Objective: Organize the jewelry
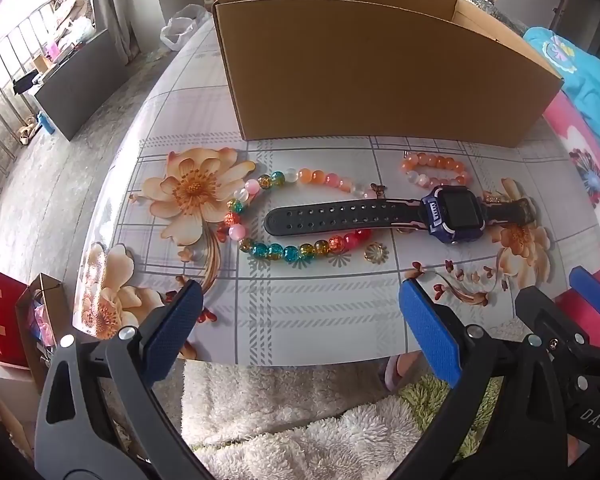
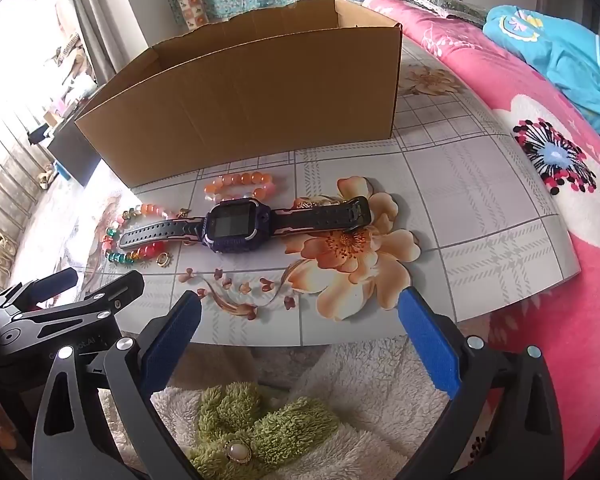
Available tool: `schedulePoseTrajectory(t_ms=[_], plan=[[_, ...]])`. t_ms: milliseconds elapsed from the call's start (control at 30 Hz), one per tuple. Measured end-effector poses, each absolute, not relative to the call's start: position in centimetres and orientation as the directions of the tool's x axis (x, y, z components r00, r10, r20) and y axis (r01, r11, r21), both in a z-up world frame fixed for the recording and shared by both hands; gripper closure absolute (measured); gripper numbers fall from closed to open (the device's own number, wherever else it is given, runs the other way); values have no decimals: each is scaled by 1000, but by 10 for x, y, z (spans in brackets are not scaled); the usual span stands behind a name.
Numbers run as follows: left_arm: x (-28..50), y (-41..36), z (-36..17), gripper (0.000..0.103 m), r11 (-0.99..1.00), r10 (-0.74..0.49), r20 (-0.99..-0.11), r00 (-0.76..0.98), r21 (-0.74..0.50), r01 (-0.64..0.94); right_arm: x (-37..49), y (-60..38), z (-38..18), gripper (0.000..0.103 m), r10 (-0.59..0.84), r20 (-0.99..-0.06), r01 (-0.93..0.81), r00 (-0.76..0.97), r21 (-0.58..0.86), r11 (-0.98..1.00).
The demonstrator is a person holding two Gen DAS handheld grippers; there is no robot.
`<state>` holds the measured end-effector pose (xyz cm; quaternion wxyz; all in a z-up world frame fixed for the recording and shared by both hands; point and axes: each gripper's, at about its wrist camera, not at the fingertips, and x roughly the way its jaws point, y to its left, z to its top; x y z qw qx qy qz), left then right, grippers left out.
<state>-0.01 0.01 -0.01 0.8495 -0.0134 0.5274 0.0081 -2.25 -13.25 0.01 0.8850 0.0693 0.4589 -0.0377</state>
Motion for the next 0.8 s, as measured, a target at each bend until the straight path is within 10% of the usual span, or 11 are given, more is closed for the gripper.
schedulePoseTrajectory(t_ms=[800], plan=[[-5, 0, -4, 8, 1000, 4, -891, 455, -6, -21, -21, -133, -2, 6, 6, -819, 130, 573, 97, 987]])
